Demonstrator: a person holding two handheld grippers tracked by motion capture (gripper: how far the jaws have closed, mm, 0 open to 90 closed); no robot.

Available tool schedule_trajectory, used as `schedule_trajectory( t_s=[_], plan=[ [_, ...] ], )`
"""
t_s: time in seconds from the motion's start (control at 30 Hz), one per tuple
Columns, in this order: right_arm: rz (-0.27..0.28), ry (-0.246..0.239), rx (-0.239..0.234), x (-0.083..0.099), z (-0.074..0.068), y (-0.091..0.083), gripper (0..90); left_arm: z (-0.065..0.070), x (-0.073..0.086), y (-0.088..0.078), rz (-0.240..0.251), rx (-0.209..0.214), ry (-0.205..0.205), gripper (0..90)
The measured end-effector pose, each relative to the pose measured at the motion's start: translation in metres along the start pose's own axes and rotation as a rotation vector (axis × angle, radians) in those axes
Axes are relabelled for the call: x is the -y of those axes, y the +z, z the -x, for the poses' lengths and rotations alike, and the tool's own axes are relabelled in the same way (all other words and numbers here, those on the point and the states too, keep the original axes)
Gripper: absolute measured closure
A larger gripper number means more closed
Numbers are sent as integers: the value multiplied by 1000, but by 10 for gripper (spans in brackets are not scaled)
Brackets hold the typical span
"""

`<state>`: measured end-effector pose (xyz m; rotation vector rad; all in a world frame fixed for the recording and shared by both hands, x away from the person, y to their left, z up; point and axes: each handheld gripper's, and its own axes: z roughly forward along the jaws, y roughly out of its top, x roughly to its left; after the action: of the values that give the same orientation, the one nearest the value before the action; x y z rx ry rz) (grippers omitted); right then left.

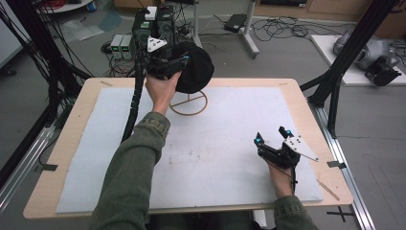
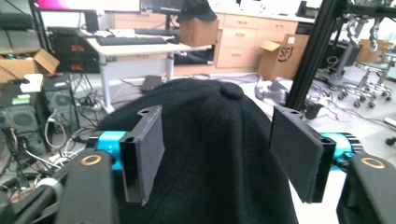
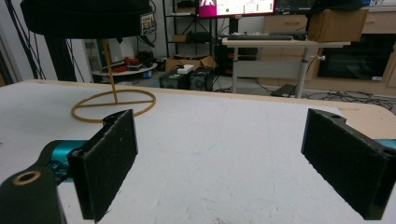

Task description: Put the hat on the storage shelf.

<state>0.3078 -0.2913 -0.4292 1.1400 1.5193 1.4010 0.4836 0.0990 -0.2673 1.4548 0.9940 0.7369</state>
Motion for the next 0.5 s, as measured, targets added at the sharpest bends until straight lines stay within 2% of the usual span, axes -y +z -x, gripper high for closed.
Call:
schedule_trajectory(
  t_s=[0.07,0.13,0.23,0.37,0.5],
  plan=[
    [0,-2,1,0,0,0,99,0,0,-2,4,-24,23,296],
    [0,0,2,0,0,0,99,2,0,-3,-11,-62,65,246],
    [1,2,0,0,0,0,99,5,0,-6,-15,-84,118,238],
    [6,5,3,0,0,-1,99,4,0,-15,23,-71,117,234],
    [1,15,4,0,0,-1,99,1,2,-24,32,-71,122,226]
  ],
)
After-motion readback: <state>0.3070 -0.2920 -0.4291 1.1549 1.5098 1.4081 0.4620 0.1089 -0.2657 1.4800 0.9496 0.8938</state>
